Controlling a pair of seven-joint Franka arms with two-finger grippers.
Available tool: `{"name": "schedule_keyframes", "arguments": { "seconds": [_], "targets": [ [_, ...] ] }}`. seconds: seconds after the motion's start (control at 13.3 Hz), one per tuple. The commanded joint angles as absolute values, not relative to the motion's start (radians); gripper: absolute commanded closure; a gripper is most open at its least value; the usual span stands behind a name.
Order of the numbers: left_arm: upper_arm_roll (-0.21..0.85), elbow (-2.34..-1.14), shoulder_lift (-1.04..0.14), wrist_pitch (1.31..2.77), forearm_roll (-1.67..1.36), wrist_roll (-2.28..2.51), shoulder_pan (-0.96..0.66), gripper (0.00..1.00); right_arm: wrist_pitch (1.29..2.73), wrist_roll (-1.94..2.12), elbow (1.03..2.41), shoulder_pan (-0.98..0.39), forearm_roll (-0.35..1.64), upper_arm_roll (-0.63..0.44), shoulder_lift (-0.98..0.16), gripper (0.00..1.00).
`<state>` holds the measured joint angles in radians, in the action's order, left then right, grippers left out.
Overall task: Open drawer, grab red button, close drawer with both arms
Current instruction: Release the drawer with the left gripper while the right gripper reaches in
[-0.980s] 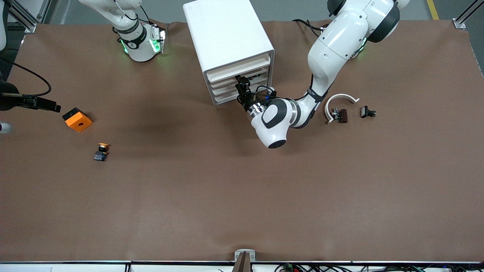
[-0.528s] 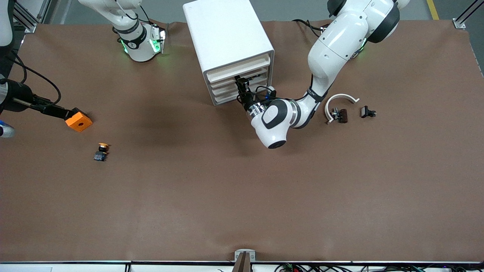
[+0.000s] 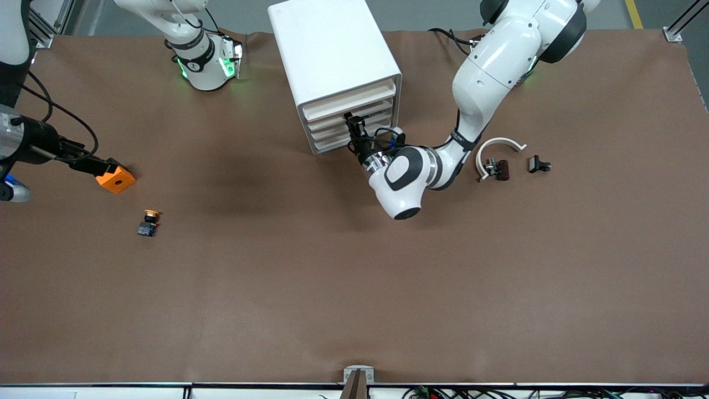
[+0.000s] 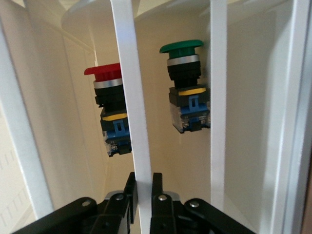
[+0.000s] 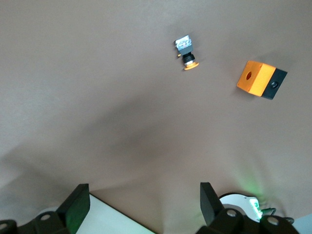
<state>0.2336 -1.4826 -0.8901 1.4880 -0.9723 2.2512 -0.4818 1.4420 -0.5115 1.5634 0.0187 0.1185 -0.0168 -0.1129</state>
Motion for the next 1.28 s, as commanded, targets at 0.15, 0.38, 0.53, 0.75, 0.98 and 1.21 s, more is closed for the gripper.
{"name": "schedule_keyframes", "arguments": {
  "seconds": [0.15, 0.38, 0.53, 0.75, 0.98, 1.21],
  "targets": [
    [0.218, -1.425, -0.902, 1.505, -0.976, 2.238, -0.427, 1.0, 1.433, -0.662, 1.548, -0.049, 0.11, -0.017, -0.114, 0.0],
    [0.216, -1.408, -0.905, 1.519, -0.977, 2.233, -0.393, 1.0, 1.427, -0.657, 1.537, -0.06, 0.034, -0.015, -0.114, 0.0],
    [0.216, -1.401, -0.905, 1.535, -0.977, 2.233, -0.377, 1.0, 1.427, -0.71, 1.54, -0.083, 0.035, -0.015, -0.115, 0.0],
    [0.216, -1.373, -0.92, 1.558, -0.977, 2.205, -0.364, 1.0, 1.436, -0.929, 1.54, -0.187, 0.035, -0.017, -0.12, 0.0],
    [0.218, -1.361, -0.927, 1.586, -0.979, 2.157, -0.342, 1.0, 1.45, -1.11, 1.534, -0.296, 0.035, -0.017, -0.162, 0.0],
    [0.216, -1.347, -0.927, 1.586, -0.979, 2.135, -0.341, 0.46, 1.483, -1.286, 1.531, -0.386, 0.04, -0.017, -0.17, 0.0]
  ]
}}
